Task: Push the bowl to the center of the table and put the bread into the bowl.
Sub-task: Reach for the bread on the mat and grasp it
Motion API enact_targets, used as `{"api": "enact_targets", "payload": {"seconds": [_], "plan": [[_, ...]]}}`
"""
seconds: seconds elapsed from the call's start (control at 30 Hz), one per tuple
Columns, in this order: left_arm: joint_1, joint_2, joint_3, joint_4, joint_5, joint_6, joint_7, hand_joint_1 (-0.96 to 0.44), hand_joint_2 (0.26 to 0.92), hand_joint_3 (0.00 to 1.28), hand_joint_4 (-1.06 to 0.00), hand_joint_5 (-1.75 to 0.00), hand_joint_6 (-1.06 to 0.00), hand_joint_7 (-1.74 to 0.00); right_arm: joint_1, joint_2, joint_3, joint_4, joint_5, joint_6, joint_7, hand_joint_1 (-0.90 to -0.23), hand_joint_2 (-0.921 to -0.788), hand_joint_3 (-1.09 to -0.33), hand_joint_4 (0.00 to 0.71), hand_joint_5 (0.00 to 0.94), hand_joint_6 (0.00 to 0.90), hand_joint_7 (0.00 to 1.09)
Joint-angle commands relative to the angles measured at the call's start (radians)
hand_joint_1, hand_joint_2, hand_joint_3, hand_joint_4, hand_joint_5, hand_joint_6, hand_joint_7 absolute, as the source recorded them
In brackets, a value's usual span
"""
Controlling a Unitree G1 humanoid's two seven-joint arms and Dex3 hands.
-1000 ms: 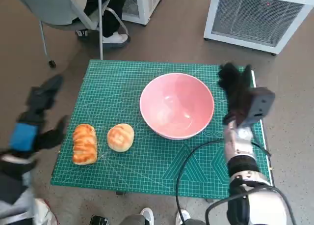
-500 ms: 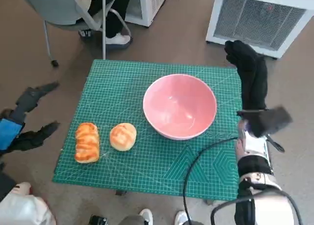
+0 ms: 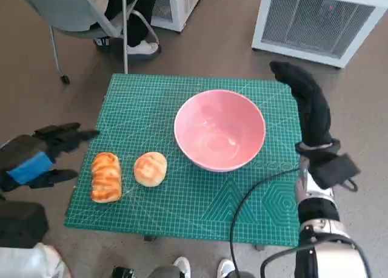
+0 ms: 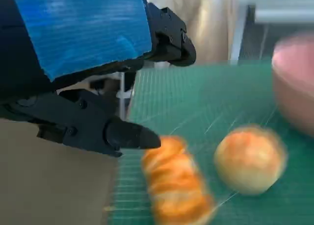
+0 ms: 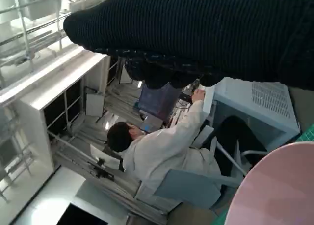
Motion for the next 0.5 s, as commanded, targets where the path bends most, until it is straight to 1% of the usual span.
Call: {"api": "enact_targets", "payload": {"seconds": [0.03,0.27,0.37,0.5], "plan": [[-0.071,0.027,-0.069,0.087,0.085,-0.108,0.065,0.01,0.729,0.00,-0.25,0.00,-0.35,-0.01,0.029,-0.003,0.014,-0.003,-0.006,0.016,-0.007,-0.691,-0.921,-0.817,0.310,0.005,0.353,0.04],[-0.149,0.018,-0.151,0.184,0.172,-0.220,0.153,-0.05,0.715,0.00,-0.22,0.00,-0.33,0.00,0.040,0.003,0.018,-0.008,0.015,0.029,0.011,-0.680,-0.921,-0.827,0.304,0.001,0.351,0.04],[-0.170,0.022,-0.178,0.203,0.215,-0.245,0.185,-0.09,0.714,0.00,-0.22,0.00,-0.33,0.00,0.044,0.002,0.020,-0.012,0.017,0.030,0.013,-0.674,-0.921,-0.830,0.302,0.000,0.350,0.04],[-0.197,0.028,-0.211,0.226,0.252,-0.261,0.200,-0.11,0.717,0.00,-0.22,0.00,-0.33,0.00,0.049,-0.005,0.021,-0.014,0.022,0.029,0.017,-0.672,-0.921,-0.831,0.301,0.000,0.349,0.04]]}}
